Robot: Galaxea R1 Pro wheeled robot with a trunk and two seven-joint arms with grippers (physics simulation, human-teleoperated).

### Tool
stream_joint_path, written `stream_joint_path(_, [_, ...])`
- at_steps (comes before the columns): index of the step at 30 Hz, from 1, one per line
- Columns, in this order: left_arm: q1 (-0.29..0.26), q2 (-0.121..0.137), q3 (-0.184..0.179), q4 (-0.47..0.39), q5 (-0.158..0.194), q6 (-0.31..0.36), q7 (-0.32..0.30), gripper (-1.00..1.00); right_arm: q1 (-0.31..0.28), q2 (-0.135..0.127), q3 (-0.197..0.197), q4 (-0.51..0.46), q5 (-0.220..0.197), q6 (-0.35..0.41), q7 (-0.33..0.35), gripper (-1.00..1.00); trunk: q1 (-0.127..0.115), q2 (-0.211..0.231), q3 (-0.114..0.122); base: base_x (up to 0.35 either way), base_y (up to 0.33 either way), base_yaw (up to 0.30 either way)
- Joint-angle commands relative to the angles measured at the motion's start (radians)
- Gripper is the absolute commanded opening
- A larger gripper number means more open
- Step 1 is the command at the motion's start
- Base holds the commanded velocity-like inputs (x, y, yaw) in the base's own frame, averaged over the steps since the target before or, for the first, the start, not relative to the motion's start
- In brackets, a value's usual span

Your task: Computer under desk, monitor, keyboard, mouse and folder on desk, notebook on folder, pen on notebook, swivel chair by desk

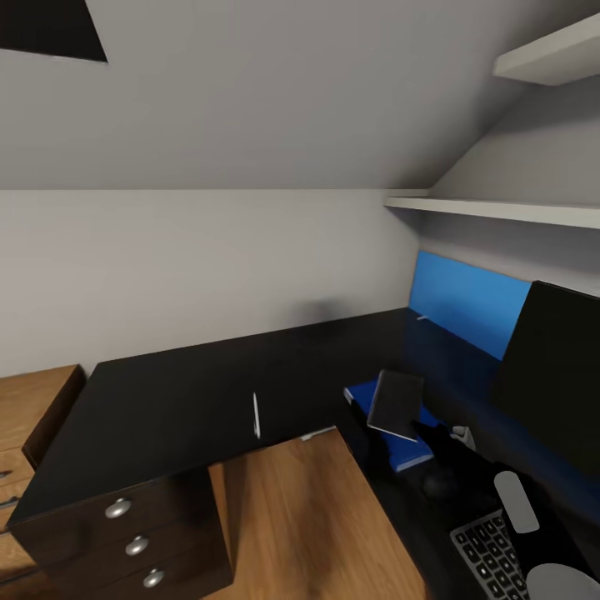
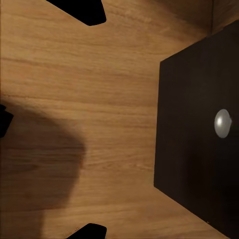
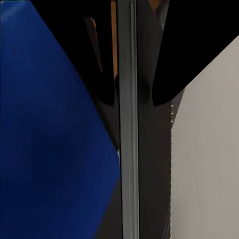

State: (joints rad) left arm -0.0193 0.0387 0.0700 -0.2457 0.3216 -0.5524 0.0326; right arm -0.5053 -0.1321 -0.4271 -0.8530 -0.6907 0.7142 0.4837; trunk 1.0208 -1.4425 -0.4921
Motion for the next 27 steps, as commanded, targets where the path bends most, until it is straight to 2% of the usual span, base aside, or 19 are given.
stream_joint_path(1, [-0.001,0.000,0.004,0.000,-0.006,-0.002,0.003,1.00,-0.001,0.000,-0.003,0.000,-0.003,0.007,0.002,-1.00,0.000,-0.001,-0.001,0.251,0.000,0.000])
stream_joint_path(8, [0.000,0.000,0.003,0.000,-0.006,-0.001,0.003,1.00,-0.001,0.000,-0.003,0.001,-0.003,0.007,-0.007,-1.00,0.000,-0.001,-0.001,0.093,0.000,0.000])
stream_joint_path(27, [0.000,0.000,0.004,0.000,-0.006,-0.001,0.003,1.00,-0.001,0.001,-0.001,0.000,-0.003,-0.018,-0.050,-1.00,0.000,-0.001,-0.001,0.004,0.000,0.000])
